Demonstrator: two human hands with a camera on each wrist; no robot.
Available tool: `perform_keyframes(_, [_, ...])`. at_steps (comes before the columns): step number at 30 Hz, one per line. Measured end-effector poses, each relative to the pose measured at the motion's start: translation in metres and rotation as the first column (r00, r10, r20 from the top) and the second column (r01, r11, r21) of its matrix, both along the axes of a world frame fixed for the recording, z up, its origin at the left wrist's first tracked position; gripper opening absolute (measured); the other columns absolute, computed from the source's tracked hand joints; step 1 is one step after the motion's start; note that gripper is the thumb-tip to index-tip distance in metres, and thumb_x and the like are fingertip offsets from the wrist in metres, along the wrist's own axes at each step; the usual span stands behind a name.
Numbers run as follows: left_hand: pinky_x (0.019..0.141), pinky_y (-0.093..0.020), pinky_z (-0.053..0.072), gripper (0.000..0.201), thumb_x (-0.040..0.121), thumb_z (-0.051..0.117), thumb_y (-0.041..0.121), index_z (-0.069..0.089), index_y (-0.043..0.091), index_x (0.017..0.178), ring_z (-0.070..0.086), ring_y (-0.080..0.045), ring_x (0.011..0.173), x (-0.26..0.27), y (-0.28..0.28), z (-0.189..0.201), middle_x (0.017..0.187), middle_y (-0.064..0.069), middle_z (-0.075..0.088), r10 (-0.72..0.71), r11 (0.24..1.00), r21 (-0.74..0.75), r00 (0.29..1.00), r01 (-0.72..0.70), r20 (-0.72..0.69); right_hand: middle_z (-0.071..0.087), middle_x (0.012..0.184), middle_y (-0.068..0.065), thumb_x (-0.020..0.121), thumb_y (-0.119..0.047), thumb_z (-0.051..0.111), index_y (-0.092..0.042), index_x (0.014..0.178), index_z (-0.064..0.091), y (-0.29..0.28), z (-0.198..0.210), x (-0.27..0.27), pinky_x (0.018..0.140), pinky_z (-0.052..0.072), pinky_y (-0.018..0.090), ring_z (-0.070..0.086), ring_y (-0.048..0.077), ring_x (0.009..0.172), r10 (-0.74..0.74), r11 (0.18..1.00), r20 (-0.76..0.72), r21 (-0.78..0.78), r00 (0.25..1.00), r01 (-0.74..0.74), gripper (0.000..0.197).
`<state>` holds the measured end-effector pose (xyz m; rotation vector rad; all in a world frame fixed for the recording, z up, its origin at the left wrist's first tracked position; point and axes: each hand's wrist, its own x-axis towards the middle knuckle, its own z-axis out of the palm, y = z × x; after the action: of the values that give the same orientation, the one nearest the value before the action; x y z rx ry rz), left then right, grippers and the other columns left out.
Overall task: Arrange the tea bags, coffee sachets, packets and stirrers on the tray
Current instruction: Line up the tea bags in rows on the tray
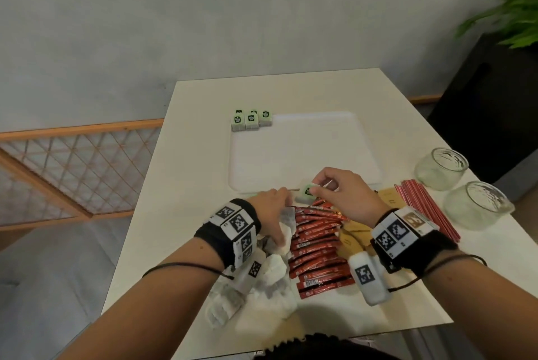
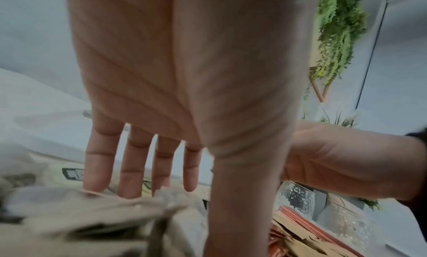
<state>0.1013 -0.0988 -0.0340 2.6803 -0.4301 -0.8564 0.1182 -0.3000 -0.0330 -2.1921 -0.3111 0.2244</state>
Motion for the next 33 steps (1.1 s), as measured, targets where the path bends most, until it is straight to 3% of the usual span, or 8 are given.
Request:
perform_keyframes(4, [0.079,-0.029,0.042,0.075,0.068,0.086,0.029,0.042,0.016,0.127,0.050,-0.016,0.099,0.007,-0.003,-0.004,0.122,-0.001,0.054,0.060,0.998,-0.023,0.998,-0.061,-0.032,0.062,0.072,-0.011,0.090,-0.025,0.067,-0.018,0.085,0.064,-0.005,0.002,-0.004,0.048,0.037,0.007,0.053,-0.007,0.053,-0.010,1.000,0.003,0.010,1.000,0.010,0.009])
perform_keyframes(8, [0.083,-0.028,0.041,0.041,0.076,0.079,0.042,0.059,0.026,0.110,0.059,-0.020,0.107,0.012,-0.007,0.001,0.105,0.003,0.063,0.059,0.998,-0.030,0.995,-0.062,-0.080,0.060,0.073,-0.010,0.091,-0.023,0.067,-0.015,0.087,0.065,-0.008,0.005,-0.006,0.045,0.035,0.007,0.051,-0.007,0.051,-0.011,1.000,0.010,0.006,1.000,0.011,0.009])
perform_keyframes(13, [0.090,-0.033,0.051,0.061,0.070,0.083,0.038,0.057,0.017,0.122,0.060,-0.020,0.103,0.016,-0.013,-0.004,0.113,-0.001,0.065,0.028,0.996,0.085,1.000,-0.027,-0.011,0.061,0.077,-0.010,0.091,-0.025,0.067,-0.016,0.087,0.065,-0.011,0.006,-0.006,0.047,0.037,0.009,0.052,0.001,0.059,-0.019,1.000,0.012,-0.006,1.000,0.019,0.009])
perform_keyframes(16, [0.076,-0.027,0.045,0.034,0.077,0.078,0.034,0.052,0.018,0.091,0.053,-0.018,0.085,0.018,-0.015,-0.002,0.086,0.003,0.059,0.008,0.994,0.112,1.000,-0.006,-0.023,0.065,0.083,-0.008,0.090,-0.028,0.067,-0.019,0.087,0.065,-0.014,0.004,-0.005,0.053,0.037,0.011,0.058,0.008,0.068,-0.017,1.000,0.011,-0.017,1.000,0.017,0.009])
perform_keyframes(19, [0.057,-0.024,0.033,0.038,0.085,0.069,0.031,0.039,0.019,0.066,0.044,-0.016,0.068,0.017,-0.016,0.003,0.065,0.004,0.041,-0.026,0.991,0.133,0.999,0.028,-0.020,0.065,0.085,-0.008,0.091,-0.029,0.067,-0.022,0.088,0.064,-0.017,0.003,-0.003,0.057,0.038,0.016,0.059,0.008,0.070,-0.017,1.000,0.002,-0.026,1.000,0.017,0.008])
perform_keyframes(26, [0.068,-0.031,0.044,0.029,0.091,0.062,0.040,0.049,0.016,0.080,0.056,-0.016,0.069,0.026,0.009,0.018,0.077,0.000,0.055,0.107,0.977,-0.188,0.994,-0.103,0.009,0.066,0.076,-0.002,0.091,-0.023,0.066,-0.016,0.093,0.065,-0.016,0.009,0.002,0.062,0.049,0.023,0.060,0.009,0.063,0.012,0.992,-0.078,0.128,0.997,-0.002,0.007])
perform_keyframes(29, [0.066,-0.024,0.052,0.020,0.095,0.059,0.031,0.059,0.012,0.090,0.063,-0.015,0.071,0.026,0.011,0.019,0.085,-0.004,0.064,0.262,0.822,-0.489,0.956,-0.293,-0.132,0.068,0.076,-0.003,0.093,-0.019,0.063,-0.015,0.096,0.067,-0.007,0.011,0.005,0.064,0.049,0.025,0.059,0.006,0.061,0.031,0.967,-0.134,0.253,0.991,0.004,0.006])
perform_keyframes(33, [0.078,-0.028,0.054,0.021,0.096,0.058,0.031,0.062,0.012,0.103,0.065,-0.018,0.089,0.027,0.003,0.009,0.097,-0.006,0.068,0.436,0.424,-0.709,0.814,-0.563,-0.385,0.067,0.081,0.006,0.096,-0.019,0.059,-0.008,0.098,0.068,0.007,0.017,0.009,0.066,0.048,0.024,0.057,0.008,0.066,0.055,0.944,-0.150,0.330,0.987,-0.002,0.014])
